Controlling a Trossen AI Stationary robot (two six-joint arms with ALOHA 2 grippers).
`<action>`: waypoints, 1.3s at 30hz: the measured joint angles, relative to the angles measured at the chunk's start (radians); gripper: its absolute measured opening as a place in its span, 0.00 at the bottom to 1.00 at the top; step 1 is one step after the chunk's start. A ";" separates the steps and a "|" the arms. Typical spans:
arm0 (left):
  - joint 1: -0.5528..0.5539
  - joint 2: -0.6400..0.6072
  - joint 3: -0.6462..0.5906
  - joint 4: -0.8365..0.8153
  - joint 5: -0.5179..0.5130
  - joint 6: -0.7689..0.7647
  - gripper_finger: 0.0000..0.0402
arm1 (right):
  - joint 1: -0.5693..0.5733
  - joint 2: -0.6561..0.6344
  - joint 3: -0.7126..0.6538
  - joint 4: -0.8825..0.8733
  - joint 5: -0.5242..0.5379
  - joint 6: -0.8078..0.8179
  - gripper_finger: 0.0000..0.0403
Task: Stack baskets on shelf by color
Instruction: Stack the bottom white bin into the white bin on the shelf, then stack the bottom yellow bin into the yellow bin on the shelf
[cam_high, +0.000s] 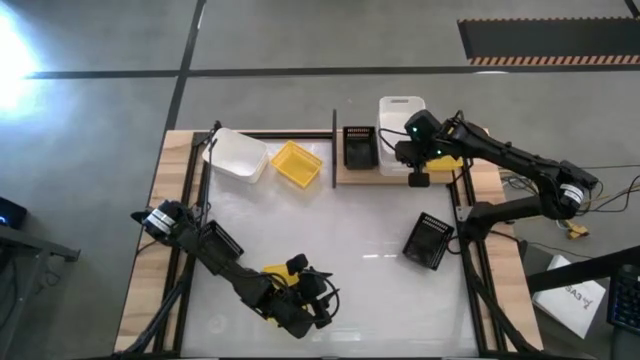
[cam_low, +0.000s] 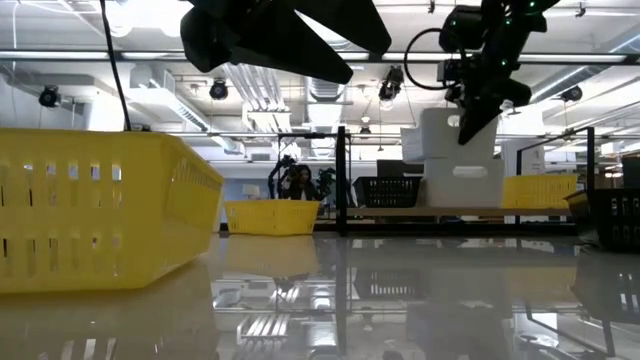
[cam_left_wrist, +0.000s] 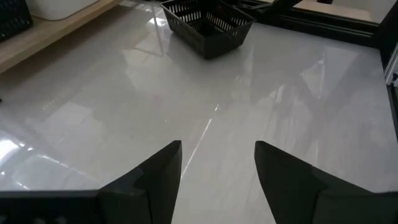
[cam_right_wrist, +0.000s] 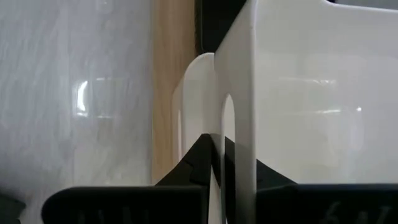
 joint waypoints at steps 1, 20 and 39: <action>0.000 0.000 0.000 0.000 0.000 0.000 0.47 | 0.000 0.000 0.000 -0.001 0.000 0.005 0.02; 0.001 0.000 0.000 0.001 0.000 0.000 0.47 | 0.000 0.018 -0.037 -0.018 -0.017 0.031 0.04; 0.004 0.000 0.000 0.000 0.000 0.000 0.47 | 0.000 -0.004 -0.022 -0.024 -0.017 0.029 0.37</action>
